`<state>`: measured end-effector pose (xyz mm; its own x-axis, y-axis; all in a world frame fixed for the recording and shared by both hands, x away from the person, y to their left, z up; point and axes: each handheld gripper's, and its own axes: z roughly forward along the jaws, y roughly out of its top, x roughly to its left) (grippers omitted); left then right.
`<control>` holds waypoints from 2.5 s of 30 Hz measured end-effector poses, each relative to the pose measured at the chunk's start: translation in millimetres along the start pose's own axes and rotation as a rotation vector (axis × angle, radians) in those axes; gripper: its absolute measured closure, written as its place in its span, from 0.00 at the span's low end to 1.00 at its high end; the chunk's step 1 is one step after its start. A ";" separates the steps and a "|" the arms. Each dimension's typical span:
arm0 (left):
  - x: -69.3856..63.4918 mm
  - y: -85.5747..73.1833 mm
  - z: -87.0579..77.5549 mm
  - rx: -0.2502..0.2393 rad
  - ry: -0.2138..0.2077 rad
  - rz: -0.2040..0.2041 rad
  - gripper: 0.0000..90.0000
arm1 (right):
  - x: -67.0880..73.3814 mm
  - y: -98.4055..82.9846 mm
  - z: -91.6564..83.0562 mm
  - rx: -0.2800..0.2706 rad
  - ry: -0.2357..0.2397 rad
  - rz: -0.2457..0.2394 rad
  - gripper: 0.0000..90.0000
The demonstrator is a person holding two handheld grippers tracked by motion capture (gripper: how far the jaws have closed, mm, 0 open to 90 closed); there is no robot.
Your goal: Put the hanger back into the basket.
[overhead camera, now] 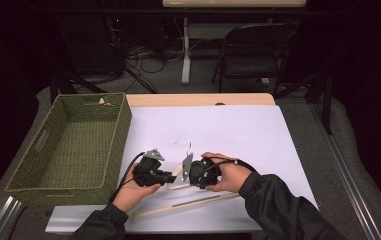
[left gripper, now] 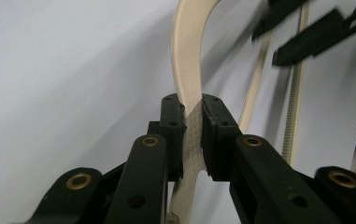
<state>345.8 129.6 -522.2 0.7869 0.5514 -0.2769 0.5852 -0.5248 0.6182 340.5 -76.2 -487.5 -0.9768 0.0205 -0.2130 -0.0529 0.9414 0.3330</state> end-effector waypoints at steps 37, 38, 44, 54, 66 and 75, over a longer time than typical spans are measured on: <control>-6.4 -1.5 -13.2 -0.019 -0.016 0.012 0.76 | -27.9 -9.6 -3.2 -0.058 -0.098 0.229 0.81; -5.9 -1.3 -16.6 -0.033 -0.034 0.012 0.76 | -26.8 -9.1 -4.6 -0.058 -0.108 0.216 0.81; -3.8 -2.7 -31.3 -0.033 -0.055 0.022 0.67 | -19.2 -8.4 -14.6 -0.079 -0.161 0.159 0.82; -6.3 -7.0 -19.7 0.060 -0.080 0.064 0.67 | -13.2 -7.5 -20.0 -0.086 -0.188 0.130 0.82; -6.2 -7.0 -13.9 0.100 -0.112 0.080 0.78 | -7.2 -7.2 -24.8 -0.089 -0.211 0.101 0.82; -13.4 -6.5 -20.8 0.106 -0.121 0.112 0.87 | -2.4 -6.1 -33.4 -0.124 -0.225 0.091 0.82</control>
<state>327.4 139.1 -507.2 0.8623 0.4071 -0.3011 0.5050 -0.6473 0.5709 336.2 -93.3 -458.3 -0.9089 0.1904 -0.3710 -0.0056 0.8841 0.4673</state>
